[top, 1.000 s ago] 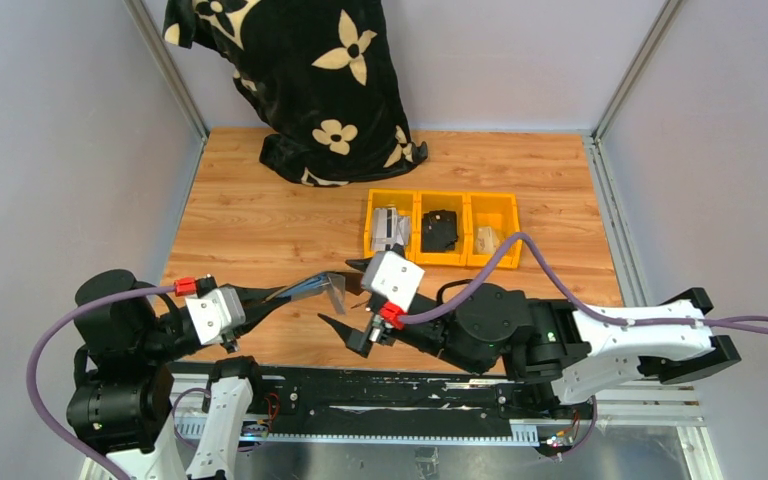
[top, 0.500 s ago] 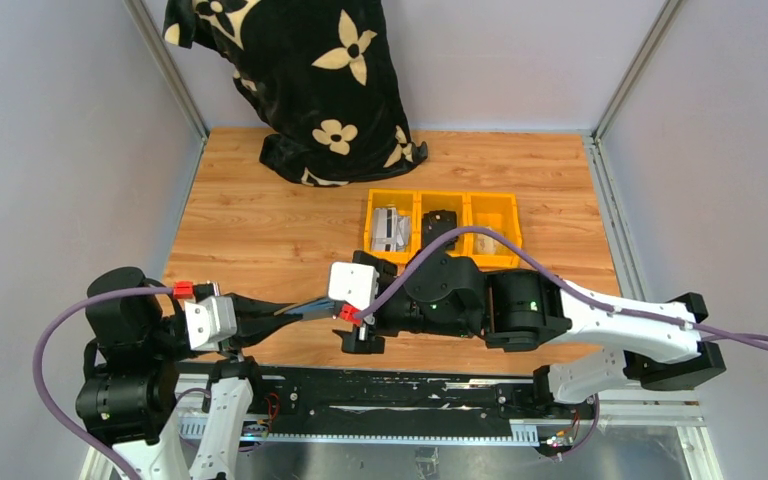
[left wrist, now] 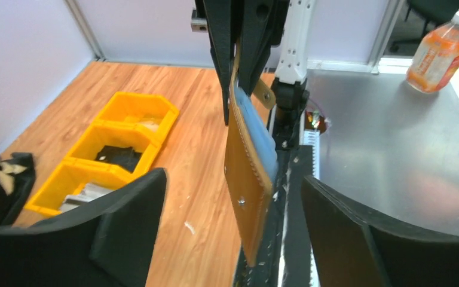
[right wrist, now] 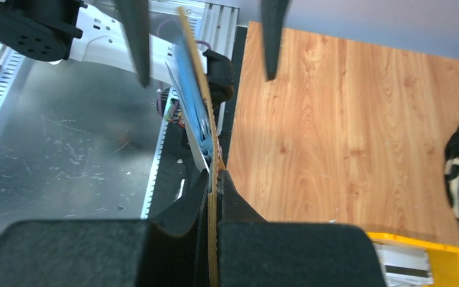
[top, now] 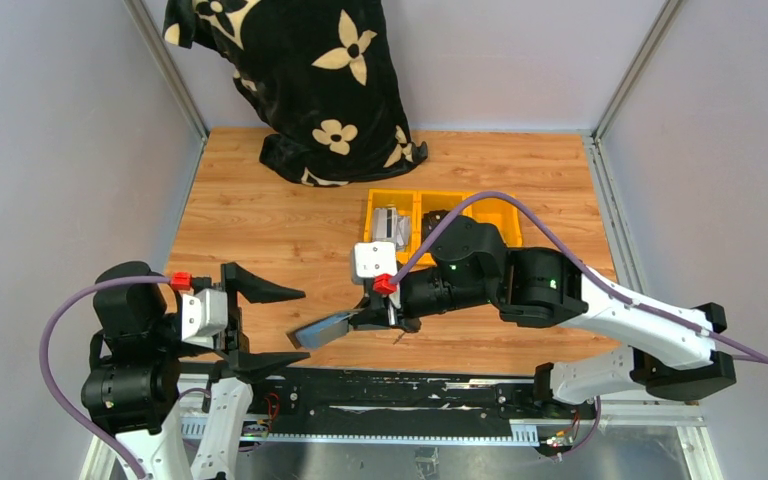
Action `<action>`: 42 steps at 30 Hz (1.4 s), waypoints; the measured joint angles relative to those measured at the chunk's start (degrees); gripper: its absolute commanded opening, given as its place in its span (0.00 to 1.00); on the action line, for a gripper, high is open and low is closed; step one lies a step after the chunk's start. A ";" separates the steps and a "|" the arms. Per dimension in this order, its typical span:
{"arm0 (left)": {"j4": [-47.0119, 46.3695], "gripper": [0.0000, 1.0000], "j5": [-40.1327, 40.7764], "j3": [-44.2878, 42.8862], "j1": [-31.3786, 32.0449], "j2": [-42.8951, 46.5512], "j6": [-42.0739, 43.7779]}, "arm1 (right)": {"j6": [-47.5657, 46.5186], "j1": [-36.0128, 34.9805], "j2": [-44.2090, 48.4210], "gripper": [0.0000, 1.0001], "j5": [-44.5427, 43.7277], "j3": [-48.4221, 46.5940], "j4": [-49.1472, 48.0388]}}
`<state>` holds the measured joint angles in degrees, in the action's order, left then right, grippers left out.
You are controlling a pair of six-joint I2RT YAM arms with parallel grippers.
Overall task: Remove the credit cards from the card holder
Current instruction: Remove the credit card from the card holder.
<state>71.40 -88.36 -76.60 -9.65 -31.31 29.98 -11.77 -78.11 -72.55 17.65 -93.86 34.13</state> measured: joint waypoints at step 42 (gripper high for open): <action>0.28 0.32 -1.29 -0.96 0.00 -7.82 -10.69 | 30.51 2.89 7.54 0.00 -0.24 25.09 -41.59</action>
<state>71.68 -89.65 -77.56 -9.65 -39.13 19.29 18.74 -75.22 -65.01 17.41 -68.77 -7.46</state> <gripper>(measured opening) 0.434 0.028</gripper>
